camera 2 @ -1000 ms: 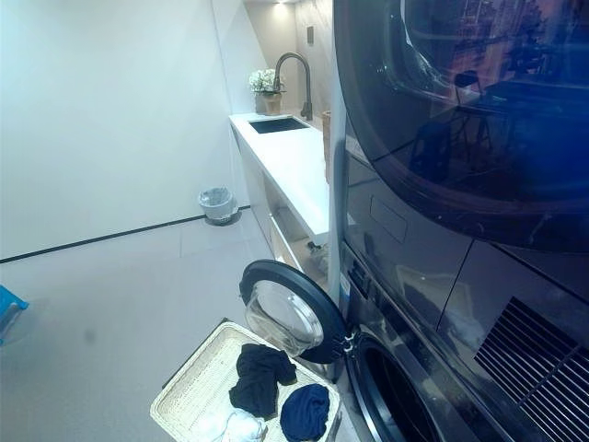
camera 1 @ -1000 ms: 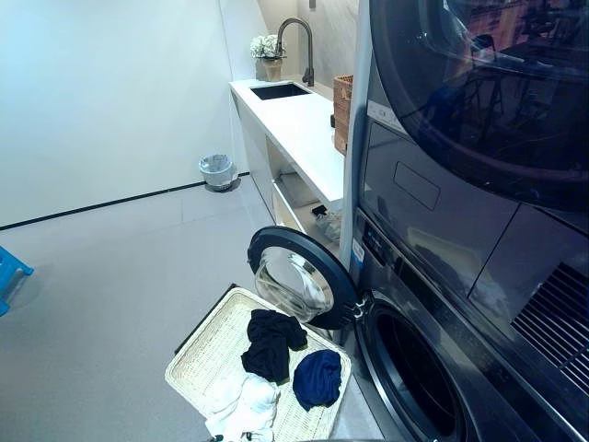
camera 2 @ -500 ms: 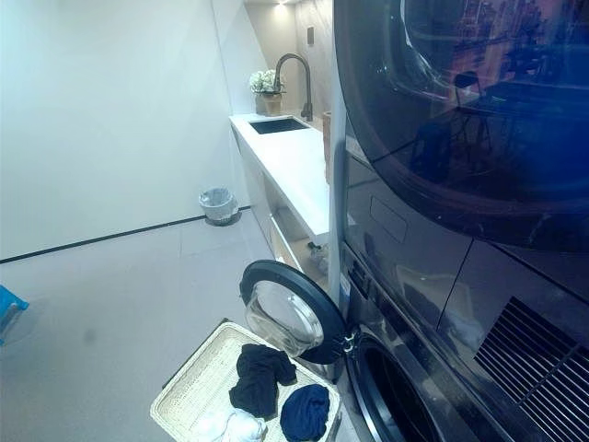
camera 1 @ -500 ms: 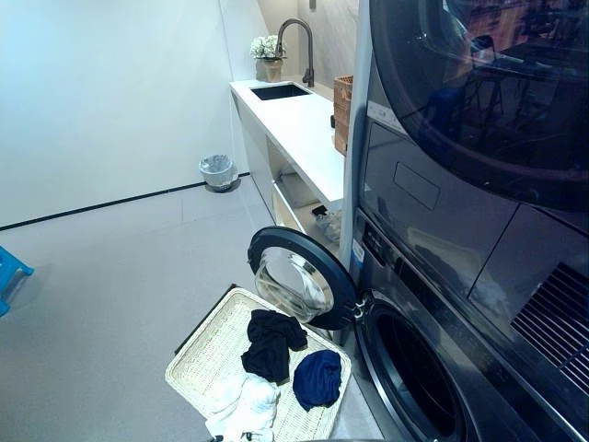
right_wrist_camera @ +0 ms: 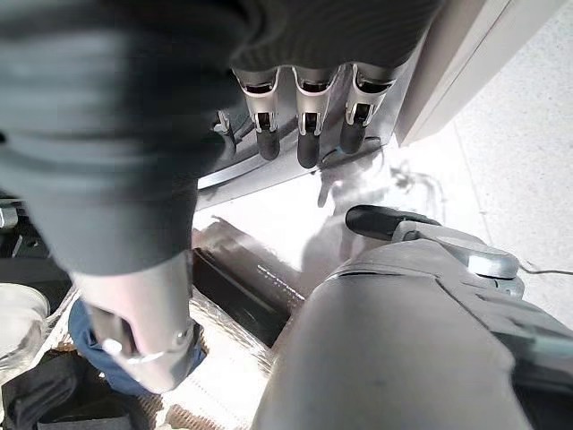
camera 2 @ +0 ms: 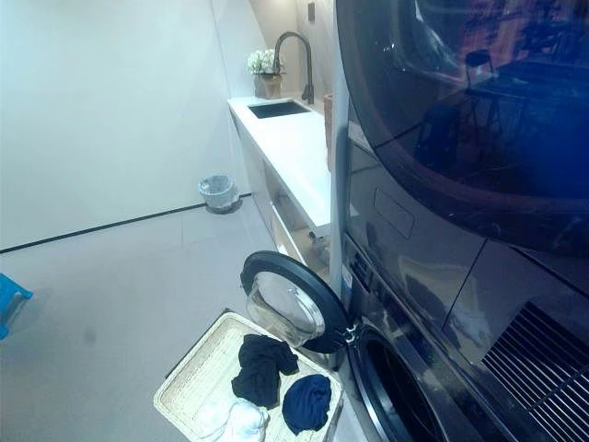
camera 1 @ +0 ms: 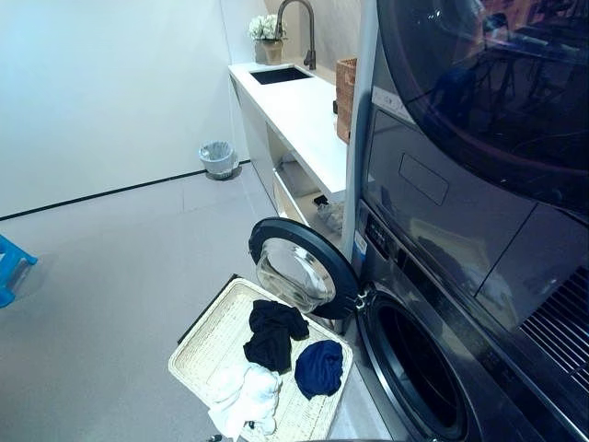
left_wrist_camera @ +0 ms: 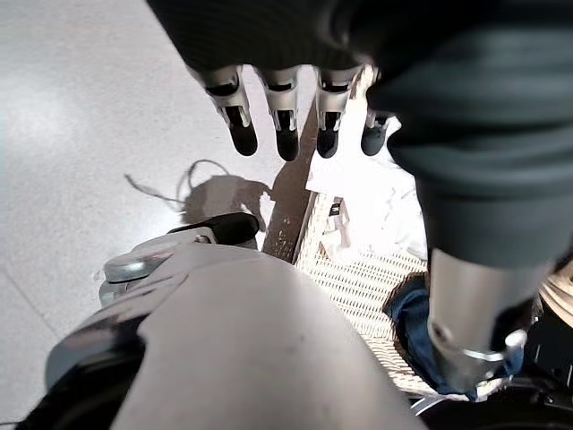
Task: Put the clothes into the washing machine.
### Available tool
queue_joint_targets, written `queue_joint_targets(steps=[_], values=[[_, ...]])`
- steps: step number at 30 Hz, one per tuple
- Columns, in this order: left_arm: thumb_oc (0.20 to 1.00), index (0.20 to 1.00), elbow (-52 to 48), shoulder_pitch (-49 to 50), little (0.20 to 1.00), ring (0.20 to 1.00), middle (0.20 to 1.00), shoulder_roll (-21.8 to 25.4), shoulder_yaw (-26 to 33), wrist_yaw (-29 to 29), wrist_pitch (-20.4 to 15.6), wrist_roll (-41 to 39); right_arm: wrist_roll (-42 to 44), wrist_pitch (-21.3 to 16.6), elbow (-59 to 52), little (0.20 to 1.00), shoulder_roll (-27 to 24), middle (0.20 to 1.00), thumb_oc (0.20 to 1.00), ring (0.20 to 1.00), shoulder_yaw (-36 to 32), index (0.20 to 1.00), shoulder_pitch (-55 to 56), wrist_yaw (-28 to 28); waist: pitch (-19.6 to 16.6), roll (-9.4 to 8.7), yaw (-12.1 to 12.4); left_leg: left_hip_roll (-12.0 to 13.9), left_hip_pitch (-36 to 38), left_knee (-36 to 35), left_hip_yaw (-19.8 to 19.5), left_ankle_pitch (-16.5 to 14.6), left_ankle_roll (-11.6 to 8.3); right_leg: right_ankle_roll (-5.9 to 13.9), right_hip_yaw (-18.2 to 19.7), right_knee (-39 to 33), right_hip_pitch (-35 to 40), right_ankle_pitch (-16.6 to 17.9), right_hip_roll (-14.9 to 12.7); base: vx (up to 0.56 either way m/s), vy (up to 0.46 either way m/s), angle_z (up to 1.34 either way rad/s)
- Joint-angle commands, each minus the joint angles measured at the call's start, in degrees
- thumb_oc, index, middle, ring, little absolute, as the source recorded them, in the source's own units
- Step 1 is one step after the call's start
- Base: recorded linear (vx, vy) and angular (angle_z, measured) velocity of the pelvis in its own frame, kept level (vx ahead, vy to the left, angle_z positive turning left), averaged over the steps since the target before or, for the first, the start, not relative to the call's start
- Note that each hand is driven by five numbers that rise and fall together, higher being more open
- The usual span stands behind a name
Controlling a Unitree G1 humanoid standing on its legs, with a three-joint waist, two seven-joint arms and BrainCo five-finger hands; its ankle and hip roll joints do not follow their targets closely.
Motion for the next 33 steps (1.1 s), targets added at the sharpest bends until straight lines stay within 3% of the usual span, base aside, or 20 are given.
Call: queue_joint_targets(steps=[1, 6, 10, 14, 17, 19, 23, 24, 27, 33], values=[[1.000, 1.000, -0.60, -7.82, 1.000, 1.000, 1.000, 0.65, 0.43, 2.71, -5.10, -7.60, 2.89, -3.13, -1.17, 1.000, -1.27, 1.000, 1.000, 1.000, -0.25, 1.000, -7.77, -0.01, 6.74, -1.67, 1.80, -2.33, -1.17, 0.07, 2.10, -3.20, 2.00, 3.25, 0.64, 3.12, -8.14, 2.92, -3.26, -0.20, 0.038, -0.02], [1.000, 1.000, -5.32, -13.04, 1.000, 1.000, 1.000, 1.18, 0.25, 7.48, -12.26, -15.37, 3.98, -5.49, -3.99, 1.000, -1.96, 1.000, 1.000, 1.000, 1.79, 1.000, -12.87, -1.26, 12.35, -0.61, 1.68, -3.03, -7.93, 0.07, 0.78, -1.51, 2.46, 2.52, 1.72, 3.41, -15.45, 4.33, -2.41, -0.18, 0.019, 0.03], [1.000, 1.000, -8.87, -16.62, 1.000, 1.000, 1.000, 1.90, -0.36, 11.96, -16.49, -15.77, 4.79, -6.39, -5.17, 1.000, -2.22, 1.000, 1.000, 1.000, 2.92, 1.000, -16.76, -2.70, 15.59, 0.04, 2.12, -3.67, -12.34, 0.07, -0.62, -0.23, 2.64, 2.12, 1.54, 5.45, -20.21, 4.37, -1.97, -0.12, 0.020, 0.05], [1.000, 1.000, -13.24, -20.98, 1.000, 1.000, 1.000, 3.11, -0.89, 20.73, -20.12, -13.79, 6.12, -7.66, -6.65, 1.000, -3.89, 1.000, 1.000, 1.000, 3.77, 1.000, -21.68, -2.63, 19.07, 0.34, 2.33, -4.00, -16.27, 0.07, -1.24, 1.08, 2.63, 2.09, 1.40, 7.96, -25.03, 4.49, -1.91, -0.08, 0.031, 0.03], [1.000, 1.000, -15.75, -23.37, 1.000, 1.000, 1.000, 4.26, -1.00, 25.48, -20.41, -11.17, 7.87, -8.04, -7.73, 1.000, -4.68, 1.000, 1.000, 1.000, 4.48, 1.000, -24.17, -2.35, 20.80, 0.11, 2.59, -4.08, -18.21, 0.10, -1.17, 1.87, 2.68, 2.21, 1.25, 9.45, -27.72, 4.73, -1.83, -0.08, -0.006, 0.02], [1.000, 1.000, -19.51, -26.95, 1.000, 1.000, 1.000, 6.24, -1.09, 33.62, -20.14, -4.56, 10.09, -8.33, -10.65, 1.000, -5.59, 1.000, 1.000, 1.000, 5.93, 1.000, -26.51, -2.64, 22.06, -0.64, 2.82, -4.23, -22.68, 2.56, -0.97, 2.46, 2.55, 2.36, 0.89, 12.39, -32.67, 4.81, -1.54, -0.10, -0.018, -0.03], [1.000, 1.000, -22.18, -31.73, 1.000, 1.000, 1.000, 9.26, -2.44, 42.39, -18.25, 6.99, 11.84, -8.43, -14.06, 1.000, -6.91, 1.000, 1.000, 1.000, 7.01, 1.000, -27.95, -3.81, 22.06, -1.58, 2.60, -5.02, -31.73, 10.35, -1.46, 1.56, 2.06, 2.33, 0.22, 16.46, -39.89, 4.73, -1.72, -0.06, -0.022, 0.05], [1.000, 1.000, -22.33, -32.10, 1.000, 1.000, 1.000, 9.50, -2.64, 42.92, -18.13, 7.51, 11.96, -8.46, -14.31, 1.000, -6.98, 1.000, 1.000, 1.000, 7.08, 1.000, -28.04, -3.93, 22.06, -1.68, 2.56, -5.13, -32.50, 10.97, -1.48, 1.48, 2.03, 2.34, 0.20, 16.80, -40.50, 4.72, -1.72, -0.05, -0.040, 0.13], [1.000, 1.000, -23.41, -35.77, 1.000, 1.000, 1.000, 12.35, -5.50, 49.14, -15.56, 20.35, 13.71, -8.52, -17.13, 1.000, -8.06, 1.000, 1.000, 1.000, 7.92, 1.000, -28.88, -4.86, 22.06, -2.54, 2.16, -5.73, -38.67, 15.41, -1.63, 0.70, 2.00, 2.44, 0.17, 19.41, -45.99, 4.85, -1.64, -0.04, -0.044, 0.07], [1.000, 1.000, -23.08, -40.40, 1.000, 1.000, 1.000, 15.28, -10.06, 53.98, -12.97, 31.13, 15.47, -8.78, -21.25, 1.000, -10.51, 1.000, 1.000, 1.000, 8.74, 1.000, -30.65, -5.87, 22.06, -3.08, 1.24, -6.17, -46.69, 19.22, -1.48, 0.48, 2.05, 2.43, 1.00, 22.78, -53.91, 5.18, -0.59, -0.05, 0.011, -0.02]])
